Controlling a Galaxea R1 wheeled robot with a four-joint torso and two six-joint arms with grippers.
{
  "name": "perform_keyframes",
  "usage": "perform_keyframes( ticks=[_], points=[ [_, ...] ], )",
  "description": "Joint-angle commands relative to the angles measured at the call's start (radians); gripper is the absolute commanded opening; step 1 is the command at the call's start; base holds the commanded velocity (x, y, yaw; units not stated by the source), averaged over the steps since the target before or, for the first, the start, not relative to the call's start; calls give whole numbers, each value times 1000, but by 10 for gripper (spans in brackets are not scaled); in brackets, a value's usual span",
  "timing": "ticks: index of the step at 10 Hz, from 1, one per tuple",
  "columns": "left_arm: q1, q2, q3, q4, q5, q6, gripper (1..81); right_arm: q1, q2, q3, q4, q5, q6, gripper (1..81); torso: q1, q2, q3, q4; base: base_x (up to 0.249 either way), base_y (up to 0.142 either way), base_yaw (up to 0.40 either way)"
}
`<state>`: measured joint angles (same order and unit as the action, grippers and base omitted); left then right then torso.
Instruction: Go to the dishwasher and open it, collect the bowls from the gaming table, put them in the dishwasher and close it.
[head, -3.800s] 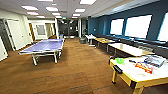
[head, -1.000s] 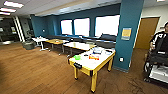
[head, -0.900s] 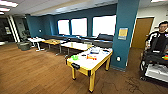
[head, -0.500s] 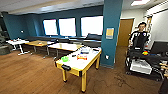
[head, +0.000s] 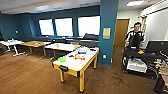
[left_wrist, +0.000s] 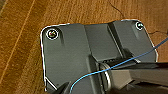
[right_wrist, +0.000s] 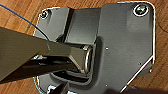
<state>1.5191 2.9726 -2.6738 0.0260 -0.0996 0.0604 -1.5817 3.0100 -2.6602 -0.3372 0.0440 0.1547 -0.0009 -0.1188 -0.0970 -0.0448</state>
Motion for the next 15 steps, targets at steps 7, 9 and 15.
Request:
perform_keyframes(
  ticks=[7, 9, 15],
  points=[
    [-55, -4, 0, 6, 40, 9, 811, 47, 0, 4, -11, -46, -1, 811, 1, 0, 0, 0, 0, 0, 0],
    [-55, -6, 0, 6, 38, 9, 811, 48, 2, 4, -11, -46, -1, 811, 1, 0, 0, 0, 33, 0, 0],
    [-55, -6, 0, 6, 38, 9, 811, 53, 3, 4, -13, -47, -3, 811, 1, -1, 0, 0, 148, 0, 0]
  ],
)
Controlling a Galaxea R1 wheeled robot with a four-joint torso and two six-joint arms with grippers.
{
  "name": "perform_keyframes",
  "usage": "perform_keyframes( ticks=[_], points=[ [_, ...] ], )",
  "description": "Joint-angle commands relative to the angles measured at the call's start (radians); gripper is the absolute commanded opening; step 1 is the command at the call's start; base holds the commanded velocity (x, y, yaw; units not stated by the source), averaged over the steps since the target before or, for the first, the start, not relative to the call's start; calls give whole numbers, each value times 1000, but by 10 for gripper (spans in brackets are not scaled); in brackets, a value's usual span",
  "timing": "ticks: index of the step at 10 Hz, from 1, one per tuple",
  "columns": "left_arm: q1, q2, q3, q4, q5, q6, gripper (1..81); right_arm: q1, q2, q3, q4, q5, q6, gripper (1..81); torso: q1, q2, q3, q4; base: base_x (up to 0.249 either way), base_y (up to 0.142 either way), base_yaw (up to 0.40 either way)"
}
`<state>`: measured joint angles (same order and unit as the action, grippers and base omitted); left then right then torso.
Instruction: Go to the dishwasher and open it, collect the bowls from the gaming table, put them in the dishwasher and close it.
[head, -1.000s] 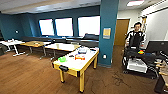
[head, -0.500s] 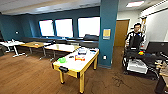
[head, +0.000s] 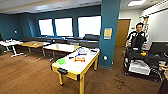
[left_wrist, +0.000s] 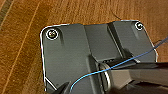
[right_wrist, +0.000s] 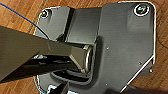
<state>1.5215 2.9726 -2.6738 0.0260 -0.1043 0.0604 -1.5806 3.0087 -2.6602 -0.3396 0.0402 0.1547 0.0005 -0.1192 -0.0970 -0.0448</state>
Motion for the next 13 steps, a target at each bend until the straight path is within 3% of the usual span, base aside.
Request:
perform_keyframes(
  ticks=[1, 6, 13],
  points=[
    [-57, -6, 0, 6, 43, 9, 811, 52, 5, 4, -10, -43, -3, 811, 0, 0, 0, 0, 171, 0, 0],
    [-57, -6, 0, 2, 44, 9, 811, 50, 5, 4, -10, -43, -3, 811, 1, 0, 0, 0, 147, 47, 0],
    [-57, -6, 0, 2, 44, 9, 811, 47, 3, 4, -10, -42, -3, 811, 0, 0, 0, 0, 118, 149, 0]
  ],
)
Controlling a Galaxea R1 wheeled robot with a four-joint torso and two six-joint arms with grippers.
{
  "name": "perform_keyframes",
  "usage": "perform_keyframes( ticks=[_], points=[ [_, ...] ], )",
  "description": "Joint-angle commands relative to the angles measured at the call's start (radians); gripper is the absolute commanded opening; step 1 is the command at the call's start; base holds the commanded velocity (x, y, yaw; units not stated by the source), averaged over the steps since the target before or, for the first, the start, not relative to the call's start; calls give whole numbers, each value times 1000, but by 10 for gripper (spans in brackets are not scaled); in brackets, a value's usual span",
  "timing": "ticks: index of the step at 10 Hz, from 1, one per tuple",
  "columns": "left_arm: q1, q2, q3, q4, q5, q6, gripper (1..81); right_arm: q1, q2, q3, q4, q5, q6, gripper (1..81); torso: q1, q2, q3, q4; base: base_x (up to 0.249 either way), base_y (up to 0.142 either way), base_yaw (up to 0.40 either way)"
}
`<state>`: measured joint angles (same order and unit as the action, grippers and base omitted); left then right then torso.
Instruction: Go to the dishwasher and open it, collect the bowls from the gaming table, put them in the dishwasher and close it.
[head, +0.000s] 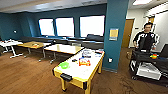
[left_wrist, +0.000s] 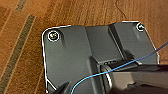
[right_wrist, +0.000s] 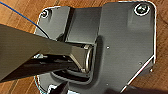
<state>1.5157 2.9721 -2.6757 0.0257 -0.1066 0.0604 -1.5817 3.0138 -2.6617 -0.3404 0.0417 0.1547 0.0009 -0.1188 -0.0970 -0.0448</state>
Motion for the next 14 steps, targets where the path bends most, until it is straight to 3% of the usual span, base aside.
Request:
perform_keyframes(
  ticks=[1, 14],
  points=[
    [-51, -5, 2, 3, 47, 9, 811, 48, -2, 5, -9, -43, -3, 811, 0, 0, 0, 0, 117, 140, 0],
    [-51, -5, 2, 6, 45, 9, 811, 48, -4, 5, -11, -43, -3, 811, 0, 0, 0, 0, 108, 123, 0]
  ],
)
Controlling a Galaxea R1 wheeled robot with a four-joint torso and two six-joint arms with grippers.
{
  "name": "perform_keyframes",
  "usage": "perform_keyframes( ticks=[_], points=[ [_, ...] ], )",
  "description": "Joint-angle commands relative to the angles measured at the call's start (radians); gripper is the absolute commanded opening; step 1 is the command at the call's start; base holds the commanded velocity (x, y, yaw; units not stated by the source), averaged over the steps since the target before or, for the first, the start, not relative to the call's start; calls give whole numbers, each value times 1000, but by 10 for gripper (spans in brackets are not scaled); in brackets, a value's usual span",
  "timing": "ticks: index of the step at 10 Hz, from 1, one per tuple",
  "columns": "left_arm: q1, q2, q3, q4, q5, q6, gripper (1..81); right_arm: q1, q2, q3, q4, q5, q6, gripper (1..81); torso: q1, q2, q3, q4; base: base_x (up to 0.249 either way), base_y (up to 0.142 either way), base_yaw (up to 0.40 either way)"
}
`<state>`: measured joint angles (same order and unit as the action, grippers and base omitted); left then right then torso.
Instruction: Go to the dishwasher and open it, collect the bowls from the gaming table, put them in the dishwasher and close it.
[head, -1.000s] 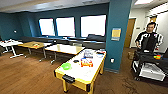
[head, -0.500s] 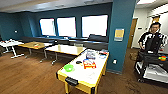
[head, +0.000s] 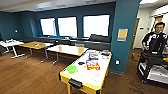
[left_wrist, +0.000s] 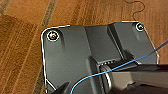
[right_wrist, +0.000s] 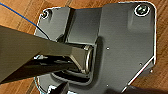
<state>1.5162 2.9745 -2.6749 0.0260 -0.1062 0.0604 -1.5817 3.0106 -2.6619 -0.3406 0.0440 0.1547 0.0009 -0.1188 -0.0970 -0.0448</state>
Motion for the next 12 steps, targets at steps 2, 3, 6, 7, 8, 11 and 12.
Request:
perform_keyframes(
  ticks=[2, 3, 6, 7, 8, 11, 12],
  points=[
    [-52, -6, 1, 8, 45, 9, 811, 50, -2, 5, -11, -46, -3, 811, 0, 0, 0, 0, 95, 143, 0],
    [-52, -6, 1, 8, 45, 9, 811, 50, -2, 5, -9, -46, -3, 811, 0, 0, 0, 0, 95, 143, 0],
    [-52, -8, 1, 6, 45, 9, 811, 51, 3, 5, -11, -46, -1, 811, 0, 0, 0, 0, 94, 142, 0],
    [-52, -6, 1, 6, 45, 9, 811, 51, 1, 5, -9, -46, -3, 811, -1, 0, 0, 0, 93, 142, 0],
    [-52, -6, 1, 6, 45, 9, 811, 50, 1, 5, -9, -46, -3, 811, 0, 0, 0, 0, 92, 141, 0],
    [-52, -6, 1, 8, 45, 9, 811, 47, 1, 5, -9, -46, -1, 811, 0, 0, 0, 0, 90, 139, 0],
    [-52, -6, 1, 6, 45, 9, 811, 47, 1, 5, -9, -46, -3, 811, 0, 0, 0, 0, 86, 134, 0]
  ],
)
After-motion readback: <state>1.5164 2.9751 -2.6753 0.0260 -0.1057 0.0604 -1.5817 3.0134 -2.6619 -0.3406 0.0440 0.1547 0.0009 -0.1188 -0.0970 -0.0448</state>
